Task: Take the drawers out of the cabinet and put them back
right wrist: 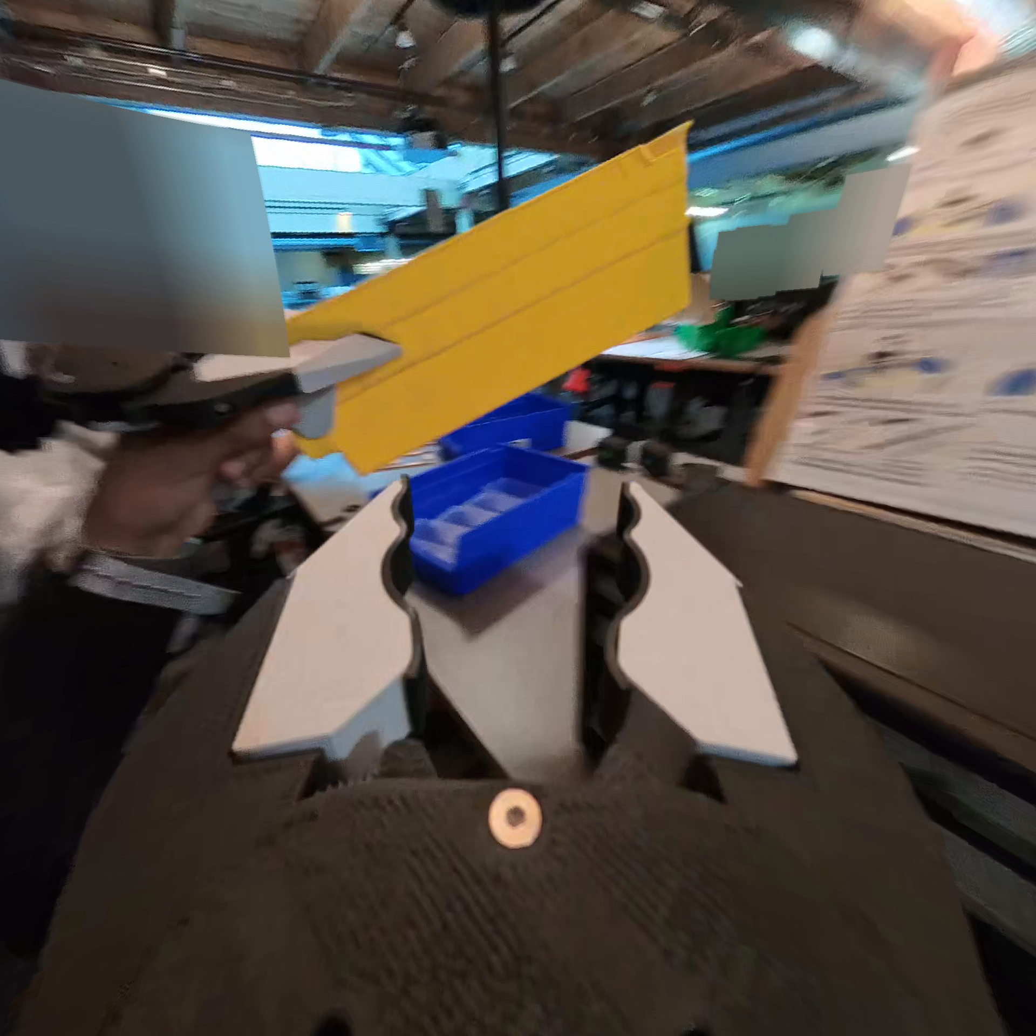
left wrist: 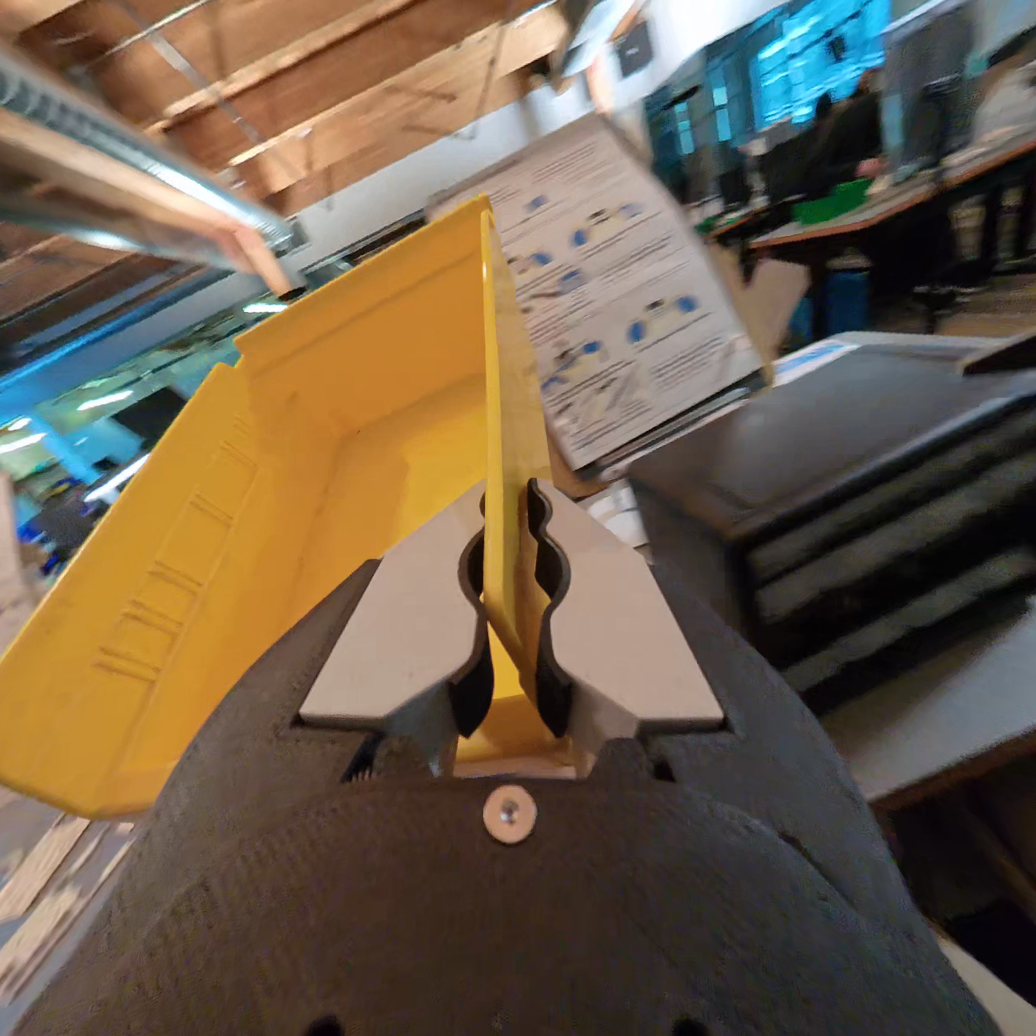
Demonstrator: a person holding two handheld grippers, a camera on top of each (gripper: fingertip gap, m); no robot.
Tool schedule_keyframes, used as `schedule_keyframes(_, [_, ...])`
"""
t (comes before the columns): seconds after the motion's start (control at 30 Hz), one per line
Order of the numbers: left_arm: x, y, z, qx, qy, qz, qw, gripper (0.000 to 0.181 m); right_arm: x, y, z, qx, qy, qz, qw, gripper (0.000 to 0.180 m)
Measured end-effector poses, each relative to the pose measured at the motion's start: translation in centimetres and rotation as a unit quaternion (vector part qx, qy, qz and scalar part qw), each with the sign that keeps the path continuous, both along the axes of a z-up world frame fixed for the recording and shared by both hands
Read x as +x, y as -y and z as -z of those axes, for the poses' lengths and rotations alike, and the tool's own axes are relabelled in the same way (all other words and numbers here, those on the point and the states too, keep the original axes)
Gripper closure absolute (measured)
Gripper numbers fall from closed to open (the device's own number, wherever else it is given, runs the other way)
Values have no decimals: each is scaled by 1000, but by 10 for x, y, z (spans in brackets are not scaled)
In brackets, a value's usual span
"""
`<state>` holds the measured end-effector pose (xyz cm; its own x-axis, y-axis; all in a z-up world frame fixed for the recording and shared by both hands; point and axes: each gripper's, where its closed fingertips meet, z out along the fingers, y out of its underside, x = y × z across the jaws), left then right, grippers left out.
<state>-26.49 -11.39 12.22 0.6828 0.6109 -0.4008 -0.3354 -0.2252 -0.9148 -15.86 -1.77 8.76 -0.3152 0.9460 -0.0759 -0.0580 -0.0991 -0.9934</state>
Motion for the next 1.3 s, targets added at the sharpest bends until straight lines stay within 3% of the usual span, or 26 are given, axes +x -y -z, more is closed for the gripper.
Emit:
schedule_keyframes(0.13, [94,-88,-14,-19,-24,120,992,179,74,-108,13,57,-5,160,986,106])
schedule_keyframes(0.3, [216,-201,-20,-34,-33,292,955,179,178,-215,33,16,-21,302,953,106])
schedule_keyframes(0.43, [306,-283,3,-73,-30,395,915,178,264,-294,65,-28,-49,431,901,113])
schedule_keyframes(0.53, [351,-340,36,-103,-21,433,895,178,299,-331,93,-114,-69,455,880,114])
schedule_keyframes(0.7, [362,-421,115,-136,20,422,896,178,322,-353,121,-165,-63,466,867,115])
schedule_keyframes(0.93, [313,-499,208,-165,17,335,928,179,299,-346,151,-185,-2,431,883,112])
schedule_keyframes(1.3, [272,-541,262,-164,74,278,944,178,283,-356,188,-149,68,451,877,106])
